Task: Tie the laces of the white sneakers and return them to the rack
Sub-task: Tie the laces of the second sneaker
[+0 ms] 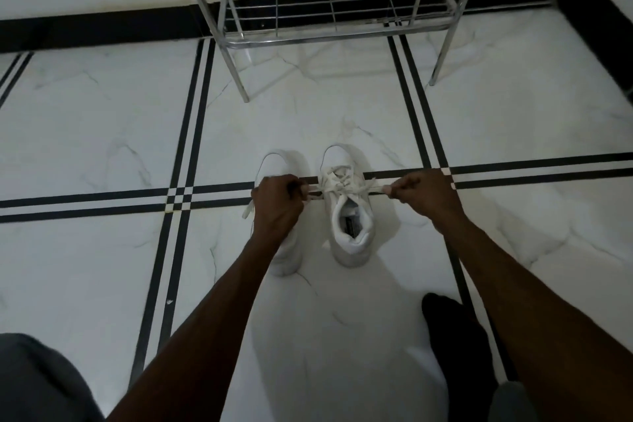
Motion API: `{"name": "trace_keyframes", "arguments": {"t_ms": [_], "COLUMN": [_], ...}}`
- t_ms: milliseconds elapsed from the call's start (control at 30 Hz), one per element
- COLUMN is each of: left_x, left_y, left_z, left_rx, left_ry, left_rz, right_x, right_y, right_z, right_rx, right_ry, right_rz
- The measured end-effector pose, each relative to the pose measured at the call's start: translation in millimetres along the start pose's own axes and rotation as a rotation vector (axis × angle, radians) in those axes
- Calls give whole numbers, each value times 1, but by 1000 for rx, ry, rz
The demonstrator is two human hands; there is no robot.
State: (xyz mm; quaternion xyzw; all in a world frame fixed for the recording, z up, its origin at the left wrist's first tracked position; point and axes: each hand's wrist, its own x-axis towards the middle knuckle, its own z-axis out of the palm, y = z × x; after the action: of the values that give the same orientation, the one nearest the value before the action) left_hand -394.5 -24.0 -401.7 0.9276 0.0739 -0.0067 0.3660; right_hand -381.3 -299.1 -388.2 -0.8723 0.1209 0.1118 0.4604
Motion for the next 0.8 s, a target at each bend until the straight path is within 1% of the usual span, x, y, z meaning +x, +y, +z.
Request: {"name": "trace_keyframes", "arguments": {"t_ms": [133,233,400,467,533,600,633,667,733,767,800], "left_x": [3,2,4,3,1,0,-1,-2,-4,-5,-7], "left_y": [2,9,3,-3,-6,-5,-4,-4,-4,-5,-5], "left_z": [-1,-2,0,3,7,8,8,8,8,9,9], "left_rx": [-75,-112,22,70,104,136,150,160,179,191,205], "left_ry": [44,90,87,65,62,80,89,94,101,104,109], "left_rz": [-30,-40,-51,-57,-61,-51,-46,-42,-30,-23,-14], "right_x": [2,6,11,12,13,13,14,14,12,11,11], "right_y": [-5,-4,0,1,5,10,9,7,0,-1,-1], "right_z": [-1,-2,-5,-2,-1,0,0,0,1,2,2], "right_rx": [-43,-136,-363,-504,-541,-458,-371,-222,202,318,323], "right_ry": [9,6,59,70,81,115,125,118,51,26,25], "right_rz": [-71,-135,-275,-296,-276,-219,-165,-78,143,197,172]}}
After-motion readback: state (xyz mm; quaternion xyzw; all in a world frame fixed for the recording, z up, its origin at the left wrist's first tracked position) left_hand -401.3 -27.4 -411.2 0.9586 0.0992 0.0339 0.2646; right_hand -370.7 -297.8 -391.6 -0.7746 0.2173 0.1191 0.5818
